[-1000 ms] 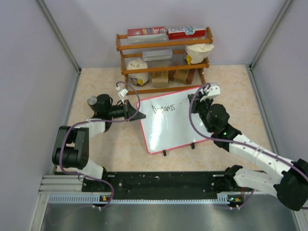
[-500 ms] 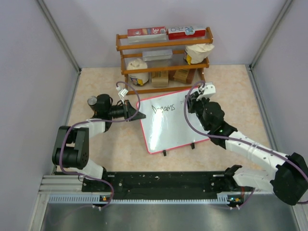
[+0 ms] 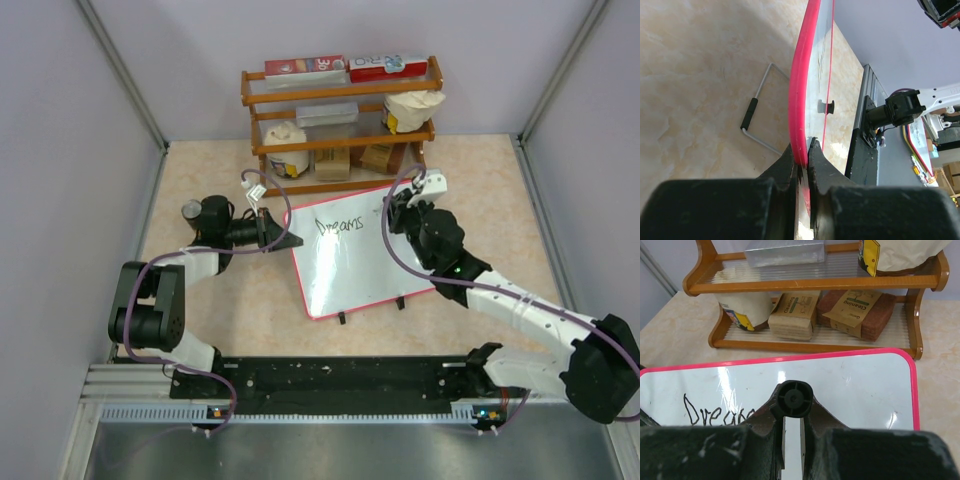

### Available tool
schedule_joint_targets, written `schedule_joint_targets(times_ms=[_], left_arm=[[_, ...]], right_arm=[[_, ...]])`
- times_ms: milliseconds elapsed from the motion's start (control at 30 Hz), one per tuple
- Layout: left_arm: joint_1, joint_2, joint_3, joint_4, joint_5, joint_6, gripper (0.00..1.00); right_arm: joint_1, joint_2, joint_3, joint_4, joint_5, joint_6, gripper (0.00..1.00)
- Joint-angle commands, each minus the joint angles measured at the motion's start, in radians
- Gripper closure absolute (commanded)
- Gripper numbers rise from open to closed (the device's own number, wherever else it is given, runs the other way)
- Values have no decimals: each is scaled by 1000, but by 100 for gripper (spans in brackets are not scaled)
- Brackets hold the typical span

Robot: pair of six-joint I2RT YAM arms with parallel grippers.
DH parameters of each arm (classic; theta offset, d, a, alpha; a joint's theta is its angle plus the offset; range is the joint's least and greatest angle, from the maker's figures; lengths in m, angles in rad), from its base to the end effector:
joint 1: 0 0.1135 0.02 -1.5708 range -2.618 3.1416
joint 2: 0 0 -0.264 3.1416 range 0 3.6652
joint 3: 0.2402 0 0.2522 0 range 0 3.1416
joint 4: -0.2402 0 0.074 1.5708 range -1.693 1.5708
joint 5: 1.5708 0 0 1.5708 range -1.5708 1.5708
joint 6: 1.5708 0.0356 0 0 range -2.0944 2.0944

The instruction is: Write a sentence on the whiteboard

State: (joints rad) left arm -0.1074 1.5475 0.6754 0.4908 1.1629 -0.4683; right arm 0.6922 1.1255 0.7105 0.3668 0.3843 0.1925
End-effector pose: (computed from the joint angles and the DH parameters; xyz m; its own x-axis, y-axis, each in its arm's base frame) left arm 0.2939 -0.0646 0.1957 -0.7317 -0.1012 -0.6741 0.6269 0.2884 -0.7238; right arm 0.2099 0.1566 0.3027 -0.0944 0.1521 -0.9838 -0.2907 0.9410 0.1734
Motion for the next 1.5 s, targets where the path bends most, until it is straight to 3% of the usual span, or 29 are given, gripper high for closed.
schedule_joint_targets(times_ms=[0,400,1467], left_arm=[[-28,29,-8,-9,-57,211,100],[-29,28,-8,-9,-57,211,100],[-29,28,-7,-11,-57,212,100]], right_arm=[[4,-35,-14,-28,10,19,100],[6,-78,-71,-51,-15,47,100],[1,-16,9,-25,96,50,100]])
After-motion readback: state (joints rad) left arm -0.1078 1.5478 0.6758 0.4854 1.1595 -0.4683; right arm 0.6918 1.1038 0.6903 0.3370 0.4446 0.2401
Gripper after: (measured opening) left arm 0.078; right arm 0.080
